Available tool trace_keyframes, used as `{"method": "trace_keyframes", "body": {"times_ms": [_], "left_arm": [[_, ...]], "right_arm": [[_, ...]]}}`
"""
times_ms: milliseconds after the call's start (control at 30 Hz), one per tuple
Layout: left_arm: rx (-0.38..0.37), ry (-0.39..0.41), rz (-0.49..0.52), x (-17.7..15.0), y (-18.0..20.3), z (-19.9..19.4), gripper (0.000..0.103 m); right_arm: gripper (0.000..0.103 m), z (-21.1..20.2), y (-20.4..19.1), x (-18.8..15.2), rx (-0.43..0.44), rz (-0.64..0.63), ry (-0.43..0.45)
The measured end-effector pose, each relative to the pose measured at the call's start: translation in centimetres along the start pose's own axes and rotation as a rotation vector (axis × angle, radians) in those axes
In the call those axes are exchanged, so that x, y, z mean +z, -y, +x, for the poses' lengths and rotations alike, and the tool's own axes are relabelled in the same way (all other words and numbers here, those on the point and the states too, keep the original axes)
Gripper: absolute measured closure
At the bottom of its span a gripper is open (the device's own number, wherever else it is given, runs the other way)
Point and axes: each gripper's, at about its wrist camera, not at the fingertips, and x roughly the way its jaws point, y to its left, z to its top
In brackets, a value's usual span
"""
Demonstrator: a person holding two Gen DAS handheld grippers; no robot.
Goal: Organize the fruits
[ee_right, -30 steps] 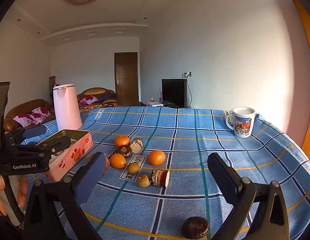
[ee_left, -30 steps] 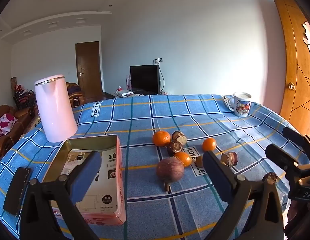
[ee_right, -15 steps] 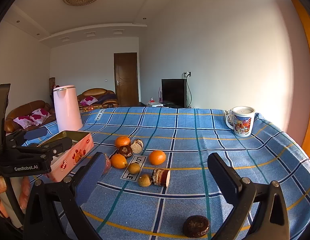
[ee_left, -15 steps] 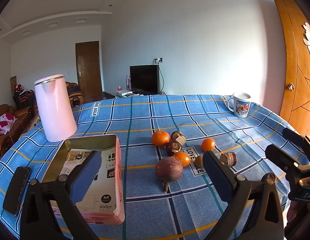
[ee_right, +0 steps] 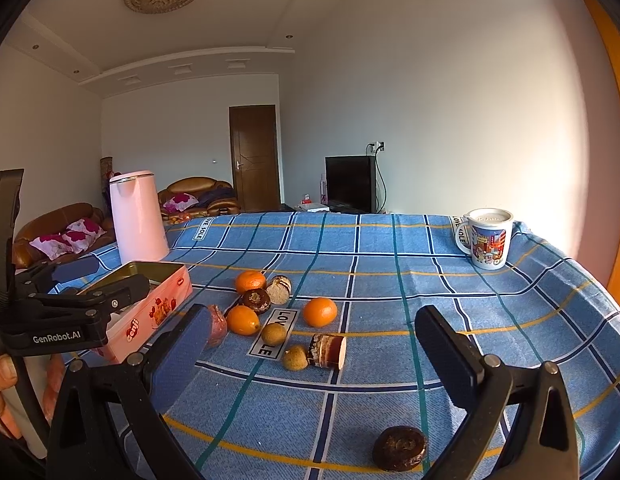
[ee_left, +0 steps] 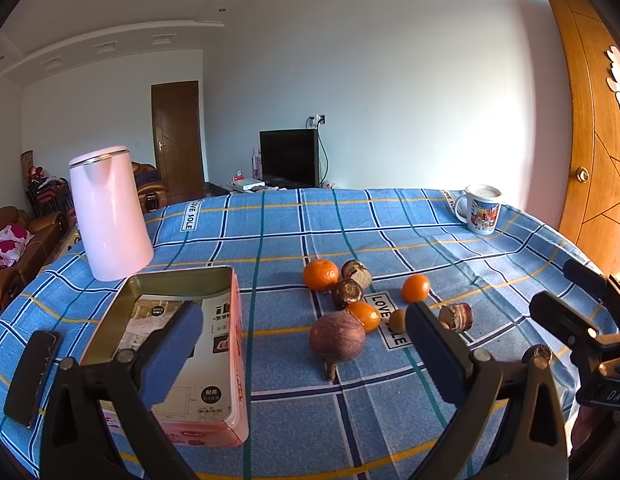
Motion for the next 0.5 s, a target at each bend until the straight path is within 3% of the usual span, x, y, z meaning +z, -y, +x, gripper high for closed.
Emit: {"method": "trace_keyframes", "body": {"times_ms": [500], "left_arm": [[-0.002, -0.003, -0.005, -0.23, 0.01, -0.01, 0.000]], "right_arm": [[0.001, 0.16, -0.09, -0.37, 0.011, 0.003, -0.012]]}}
